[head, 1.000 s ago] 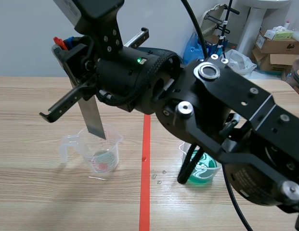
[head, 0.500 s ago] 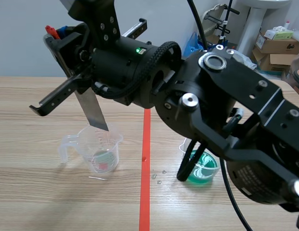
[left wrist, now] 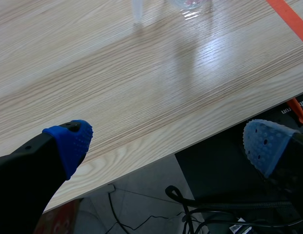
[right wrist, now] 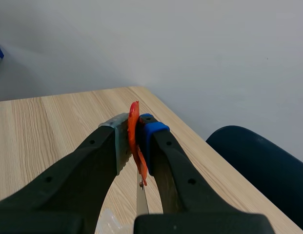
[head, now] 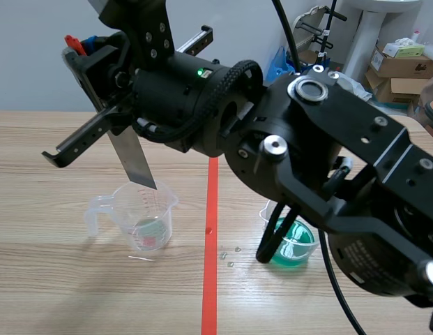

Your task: Do the redox reaction experiment

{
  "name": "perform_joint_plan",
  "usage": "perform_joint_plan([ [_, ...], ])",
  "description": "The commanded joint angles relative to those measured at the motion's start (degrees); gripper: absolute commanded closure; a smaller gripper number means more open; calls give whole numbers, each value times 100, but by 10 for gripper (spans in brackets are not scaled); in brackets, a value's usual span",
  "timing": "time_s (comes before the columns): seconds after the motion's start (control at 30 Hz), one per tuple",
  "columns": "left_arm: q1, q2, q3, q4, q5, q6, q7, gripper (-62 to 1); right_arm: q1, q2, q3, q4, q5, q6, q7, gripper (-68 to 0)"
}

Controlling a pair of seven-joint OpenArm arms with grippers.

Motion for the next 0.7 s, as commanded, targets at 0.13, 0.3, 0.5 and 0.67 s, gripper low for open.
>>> perform_joint_plan([
  [0.13, 7, -4, -4, 28, -17, 7, -103, -623, 98, -7, 48, 83, 92, -15, 138, -15],
  [0.3, 7, -4, -4, 28, -17, 7, -101, -623, 98, -7, 48, 83, 129, -15, 140, -15],
  [0.5, 7, -4, -4, 28, -17, 7, -101, -623, 98, -7, 48, 83, 129, -15, 140, -15],
  [0.67, 7, -4, -4, 28, -17, 7, -101, -623, 98, -7, 48, 83, 129, -15, 140, -15],
])
